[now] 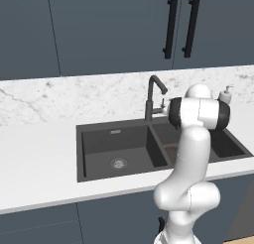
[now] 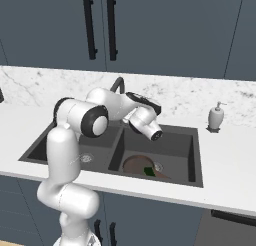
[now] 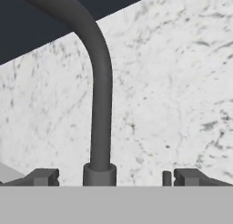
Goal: Pick the pan and sponge and place them into the sink. Then turn on the water.
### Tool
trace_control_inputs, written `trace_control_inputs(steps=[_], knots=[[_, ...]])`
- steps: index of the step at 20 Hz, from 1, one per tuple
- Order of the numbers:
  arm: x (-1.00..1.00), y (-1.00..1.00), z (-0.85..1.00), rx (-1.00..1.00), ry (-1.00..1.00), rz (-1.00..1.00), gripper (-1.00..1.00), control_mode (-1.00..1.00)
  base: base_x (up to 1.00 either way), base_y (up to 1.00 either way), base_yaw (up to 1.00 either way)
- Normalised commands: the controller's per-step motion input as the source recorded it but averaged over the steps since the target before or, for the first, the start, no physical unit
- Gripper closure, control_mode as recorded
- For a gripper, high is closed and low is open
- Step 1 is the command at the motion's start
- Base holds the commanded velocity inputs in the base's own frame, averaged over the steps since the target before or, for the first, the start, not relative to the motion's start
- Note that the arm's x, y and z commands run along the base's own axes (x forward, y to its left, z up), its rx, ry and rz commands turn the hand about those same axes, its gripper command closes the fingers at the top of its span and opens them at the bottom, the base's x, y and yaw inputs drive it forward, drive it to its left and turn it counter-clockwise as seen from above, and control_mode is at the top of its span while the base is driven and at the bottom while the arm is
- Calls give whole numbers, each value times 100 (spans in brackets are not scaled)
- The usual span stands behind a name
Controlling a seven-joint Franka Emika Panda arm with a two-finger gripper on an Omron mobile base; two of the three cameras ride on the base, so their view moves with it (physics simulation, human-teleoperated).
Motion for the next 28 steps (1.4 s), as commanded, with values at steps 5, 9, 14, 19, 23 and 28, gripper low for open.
trace_control_inputs(steps=[5, 9, 14, 19, 23, 28], knots=[[5, -30, -6, 2, 2, 0, -100, -100, 0, 0, 0], [23, -7, -14, 4, 6, 0, -100, -100, 0, 0, 0], [24, 0, -8, 1, 4, 0, -100, -100, 0, 0, 0], [33, 6, -7, 0, 5, 0, -100, -100, 0, 0, 0], [29, 10, -5, 0, 4, 0, -100, -100, 0, 0, 0], [30, 0, -14, 1, 6, 0, -100, -100, 0, 0, 0]])
